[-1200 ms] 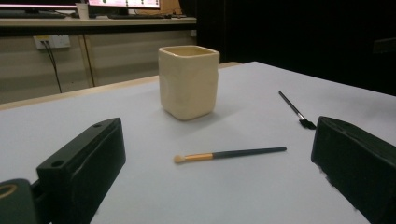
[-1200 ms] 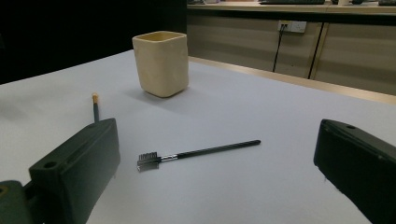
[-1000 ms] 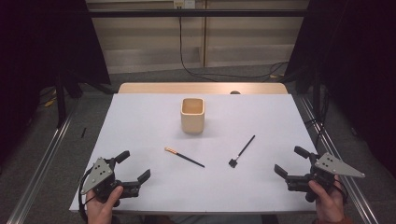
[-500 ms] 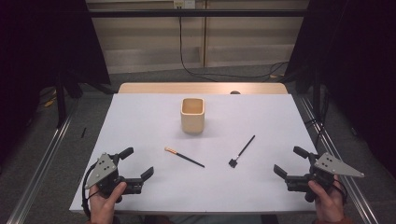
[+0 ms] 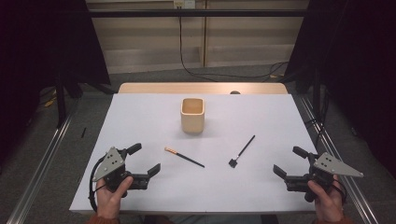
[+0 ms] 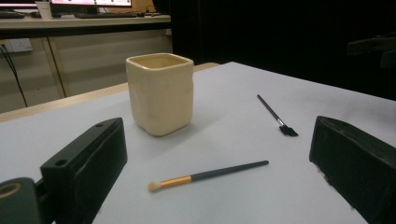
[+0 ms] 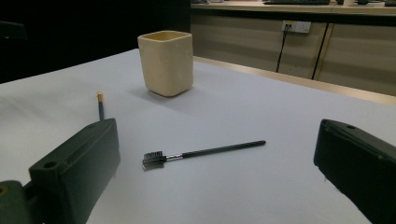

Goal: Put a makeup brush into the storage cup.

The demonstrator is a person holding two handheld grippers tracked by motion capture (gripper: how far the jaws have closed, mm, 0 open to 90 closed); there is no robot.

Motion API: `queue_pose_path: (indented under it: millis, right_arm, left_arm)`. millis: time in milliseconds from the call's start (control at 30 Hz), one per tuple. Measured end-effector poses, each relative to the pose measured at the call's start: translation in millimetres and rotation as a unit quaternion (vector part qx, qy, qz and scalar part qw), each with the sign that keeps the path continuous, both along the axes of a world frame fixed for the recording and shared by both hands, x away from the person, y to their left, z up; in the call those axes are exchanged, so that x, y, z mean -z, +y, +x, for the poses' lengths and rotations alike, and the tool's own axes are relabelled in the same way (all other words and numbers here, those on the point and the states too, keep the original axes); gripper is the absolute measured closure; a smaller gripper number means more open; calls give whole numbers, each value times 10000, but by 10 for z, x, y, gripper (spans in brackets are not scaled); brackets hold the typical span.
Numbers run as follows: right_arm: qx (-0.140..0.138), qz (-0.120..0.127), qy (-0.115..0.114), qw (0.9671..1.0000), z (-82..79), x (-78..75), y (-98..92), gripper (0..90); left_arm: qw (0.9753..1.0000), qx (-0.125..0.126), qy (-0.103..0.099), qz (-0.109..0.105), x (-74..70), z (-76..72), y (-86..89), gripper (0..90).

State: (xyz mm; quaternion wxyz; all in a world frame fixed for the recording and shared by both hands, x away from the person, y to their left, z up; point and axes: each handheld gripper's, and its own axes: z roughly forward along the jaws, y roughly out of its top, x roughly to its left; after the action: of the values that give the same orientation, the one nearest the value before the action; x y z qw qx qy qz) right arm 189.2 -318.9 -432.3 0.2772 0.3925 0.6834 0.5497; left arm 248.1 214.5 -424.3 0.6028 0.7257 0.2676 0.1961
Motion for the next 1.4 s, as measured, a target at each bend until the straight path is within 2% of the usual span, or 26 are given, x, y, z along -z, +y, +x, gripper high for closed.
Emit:
queue_pose_path:
  millis: [367, 433, 800, 933, 1167, 1300, 1400]
  right_arm:
    - [-2, 31, 4, 10000, -2, 0, -2, 0]
    - [-6, 28, 0, 10000, -3, -1, -1, 0]
    - [-29, -3, -13, 10000, -5, 1, 6, 0]
    - [-37, 6, -5, 10000, -3, 2, 9, 0]
    - [-36, 8, -6, 10000, -3, 2, 11, 0]
    - [-47, 11, -5, 10000, -4, 1, 11, 0]
    - [-47, 9, 0, 10000, -2, 3, 9, 0]
  left_arm:
    - [9998, 70, -172, -103, -122, 85, -146, 41]
    - [9997, 54, -219, -64, -140, 105, -165, 36]
    - [9998, 137, -109, -64, -128, 245, -229, 32]
    - [9997, 181, -181, -2, -145, 305, -278, 26]
    - [9995, 207, -198, -113, -190, 404, -371, 26]
    - [9994, 289, -208, -51, -229, 464, -448, 27]
    - [9991, 343, -231, -80, -263, 511, -498, 26]
